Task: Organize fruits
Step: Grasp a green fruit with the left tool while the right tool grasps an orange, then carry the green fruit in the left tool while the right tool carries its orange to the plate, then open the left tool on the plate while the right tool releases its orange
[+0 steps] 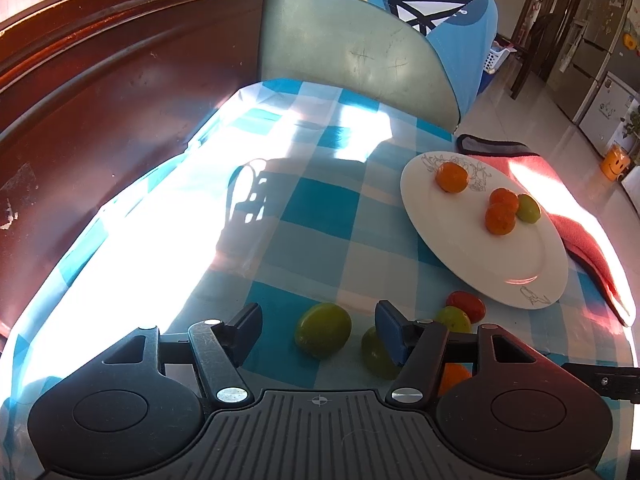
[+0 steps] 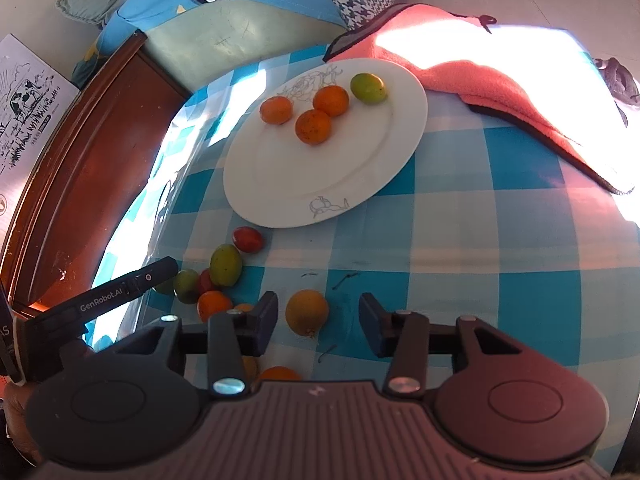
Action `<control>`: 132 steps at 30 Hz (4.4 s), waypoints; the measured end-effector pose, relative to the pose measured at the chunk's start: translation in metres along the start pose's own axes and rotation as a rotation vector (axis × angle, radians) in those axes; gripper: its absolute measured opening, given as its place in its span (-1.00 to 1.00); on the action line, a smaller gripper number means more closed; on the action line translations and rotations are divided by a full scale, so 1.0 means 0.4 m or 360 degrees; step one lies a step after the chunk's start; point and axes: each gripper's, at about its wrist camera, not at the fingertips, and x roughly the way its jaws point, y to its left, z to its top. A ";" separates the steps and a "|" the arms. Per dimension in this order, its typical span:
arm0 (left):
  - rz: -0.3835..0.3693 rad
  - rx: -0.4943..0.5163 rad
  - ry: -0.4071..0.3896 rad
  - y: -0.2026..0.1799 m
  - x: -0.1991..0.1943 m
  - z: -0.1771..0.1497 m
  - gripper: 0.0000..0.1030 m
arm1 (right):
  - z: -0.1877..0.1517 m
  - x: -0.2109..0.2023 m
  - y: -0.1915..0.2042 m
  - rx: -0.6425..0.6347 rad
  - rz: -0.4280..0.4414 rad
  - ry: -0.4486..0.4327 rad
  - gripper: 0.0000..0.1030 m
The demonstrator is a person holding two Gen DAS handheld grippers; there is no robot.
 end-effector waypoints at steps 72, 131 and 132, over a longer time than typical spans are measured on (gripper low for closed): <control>-0.0048 0.0126 -0.0285 -0.108 -0.094 0.031 -0.45 | 0.020 -0.049 0.086 -0.0302 -0.0018 -0.0239 -0.48; -0.0051 0.0544 -0.0182 -0.304 0.068 0.139 0.25 | 0.222 0.053 -0.003 -0.0097 -0.0168 -0.0343 -0.31; -0.0040 0.0543 -0.0179 -0.303 0.065 0.138 0.34 | 0.220 0.051 -0.002 -0.0096 -0.0167 -0.0342 -0.29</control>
